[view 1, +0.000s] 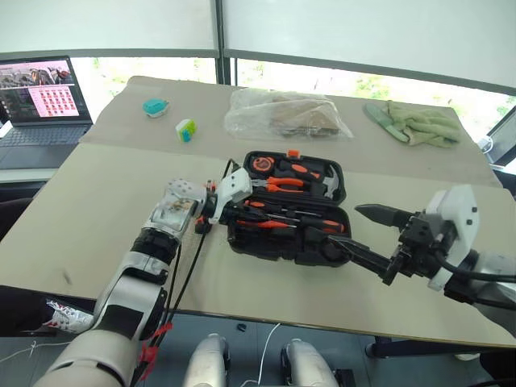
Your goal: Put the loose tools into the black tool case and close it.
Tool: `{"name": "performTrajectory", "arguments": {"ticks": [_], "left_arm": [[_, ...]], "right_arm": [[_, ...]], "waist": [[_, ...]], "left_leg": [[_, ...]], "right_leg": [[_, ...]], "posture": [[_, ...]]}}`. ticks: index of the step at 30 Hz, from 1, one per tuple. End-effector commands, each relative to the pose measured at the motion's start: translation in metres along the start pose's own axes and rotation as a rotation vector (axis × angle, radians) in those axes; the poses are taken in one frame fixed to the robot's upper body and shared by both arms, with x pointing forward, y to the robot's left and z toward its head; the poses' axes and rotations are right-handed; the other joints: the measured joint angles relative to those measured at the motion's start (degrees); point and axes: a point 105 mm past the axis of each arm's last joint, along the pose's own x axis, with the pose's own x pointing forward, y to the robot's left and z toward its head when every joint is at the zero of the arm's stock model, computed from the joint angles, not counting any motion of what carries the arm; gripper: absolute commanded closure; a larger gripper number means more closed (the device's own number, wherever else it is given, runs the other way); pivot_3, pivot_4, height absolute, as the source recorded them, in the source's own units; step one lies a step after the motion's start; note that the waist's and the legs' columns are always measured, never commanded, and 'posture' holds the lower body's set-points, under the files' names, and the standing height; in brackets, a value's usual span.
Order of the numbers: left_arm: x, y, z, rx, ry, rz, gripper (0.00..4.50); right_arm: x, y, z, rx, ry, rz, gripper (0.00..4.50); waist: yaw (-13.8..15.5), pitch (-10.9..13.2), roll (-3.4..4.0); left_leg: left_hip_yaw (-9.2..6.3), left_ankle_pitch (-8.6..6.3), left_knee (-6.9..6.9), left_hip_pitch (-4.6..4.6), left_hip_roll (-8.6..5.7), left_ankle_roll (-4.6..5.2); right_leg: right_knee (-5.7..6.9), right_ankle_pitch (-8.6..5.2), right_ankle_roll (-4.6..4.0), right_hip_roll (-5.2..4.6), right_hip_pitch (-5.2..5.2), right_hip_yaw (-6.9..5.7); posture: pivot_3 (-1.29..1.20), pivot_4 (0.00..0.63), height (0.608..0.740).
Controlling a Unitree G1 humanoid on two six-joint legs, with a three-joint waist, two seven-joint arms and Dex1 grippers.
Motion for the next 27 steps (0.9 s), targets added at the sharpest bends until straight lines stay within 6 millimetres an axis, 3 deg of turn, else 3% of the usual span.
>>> {"name": "performTrajectory", "arguments": {"ticks": [1, 9, 18, 27], "left_arm": [[0.008, 0.001, -0.014, 0.013, 0.065, 0.017, 4.46], [0.011, 0.002, -0.026, -0.006, 0.082, 0.019, 4.46], [0.012, -0.009, -0.026, 0.026, 0.06, -0.022, 4.46], [0.008, -0.003, -0.048, 0.001, 0.157, 0.034, 4.46]], "right_arm": [[0.0, 0.002, 0.008, -0.023, -0.029, 0.012, 0.0], [0.0, 0.004, 0.009, -0.017, -0.033, 0.019, 0.0], [0.0, 0.001, 0.01, -0.013, -0.035, 0.012, 0.0], [0.004, 0.0, 0.011, -0.016, -0.041, 0.022, 0.0]], "waist": [[0.2, 0.0, 0.02], [0.1, -0.1, 0.03], [0.1, -0.2, 0.21], [-0.1, -0.5, 0.44]], "left_leg": [[0.01, 0.0, 0.0, 0.03, -0.01, 0.0], [0.08, -0.03, -0.14, 0.88, 0.01, 0.02], [0.08, -0.03, -0.13, 0.89, 0.02, 0.02], [0.09, -0.03, -0.14, 0.96, 0.02, 0.02]], "right_leg": [[0.0, 0.0, 0.0, -0.01, 0.05, 0.0], [-0.22, -0.01, 0.0, -0.01, 0.92, -0.02], [-0.2, -0.01, -0.01, -0.02, 0.93, -0.01], [-0.2, -0.01, -0.01, -0.02, 0.97, 0.0]], "posture": [[0.0, 0.15, 0.74], [0.0, 0.15, 0.74], [0.0, 0.15, 0.74], [0.0, 0.15, 0.74]]}}
